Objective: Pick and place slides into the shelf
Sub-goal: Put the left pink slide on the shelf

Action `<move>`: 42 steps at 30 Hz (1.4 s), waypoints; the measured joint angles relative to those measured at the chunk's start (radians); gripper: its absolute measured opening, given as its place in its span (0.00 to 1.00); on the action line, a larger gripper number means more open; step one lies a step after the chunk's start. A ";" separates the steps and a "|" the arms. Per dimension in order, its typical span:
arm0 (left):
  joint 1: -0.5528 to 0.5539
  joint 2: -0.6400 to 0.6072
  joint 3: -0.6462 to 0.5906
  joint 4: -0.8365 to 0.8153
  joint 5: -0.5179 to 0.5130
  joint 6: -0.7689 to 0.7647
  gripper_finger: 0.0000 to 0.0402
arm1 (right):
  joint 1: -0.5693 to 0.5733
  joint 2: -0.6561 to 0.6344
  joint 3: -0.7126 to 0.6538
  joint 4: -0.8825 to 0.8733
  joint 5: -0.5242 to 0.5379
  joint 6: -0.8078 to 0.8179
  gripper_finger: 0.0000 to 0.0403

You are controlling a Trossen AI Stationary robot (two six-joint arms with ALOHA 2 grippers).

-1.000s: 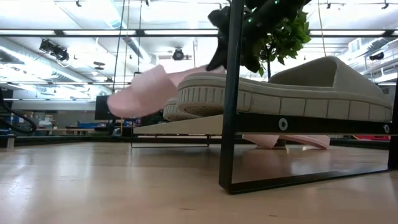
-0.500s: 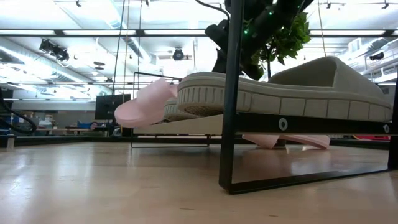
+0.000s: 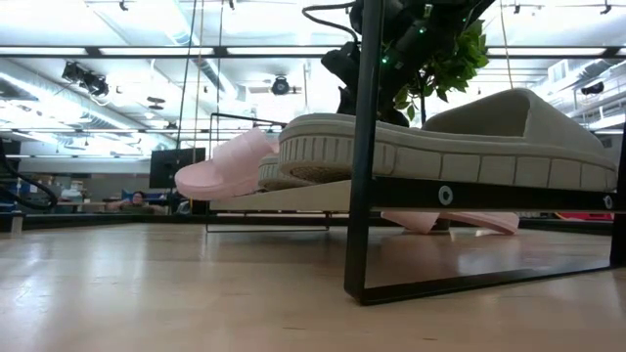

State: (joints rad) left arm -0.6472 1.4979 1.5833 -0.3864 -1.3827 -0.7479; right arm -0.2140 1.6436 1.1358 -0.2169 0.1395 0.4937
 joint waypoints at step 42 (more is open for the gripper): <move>0.005 0.000 0.000 0.000 0.000 -0.019 0.44 | -0.032 0.103 0.000 0.034 0.024 -0.215 0.29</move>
State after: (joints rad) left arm -0.6426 1.4979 1.5833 -0.3866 -1.3823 -0.7670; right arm -0.2459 1.7470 1.1358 -0.1829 0.1630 0.2790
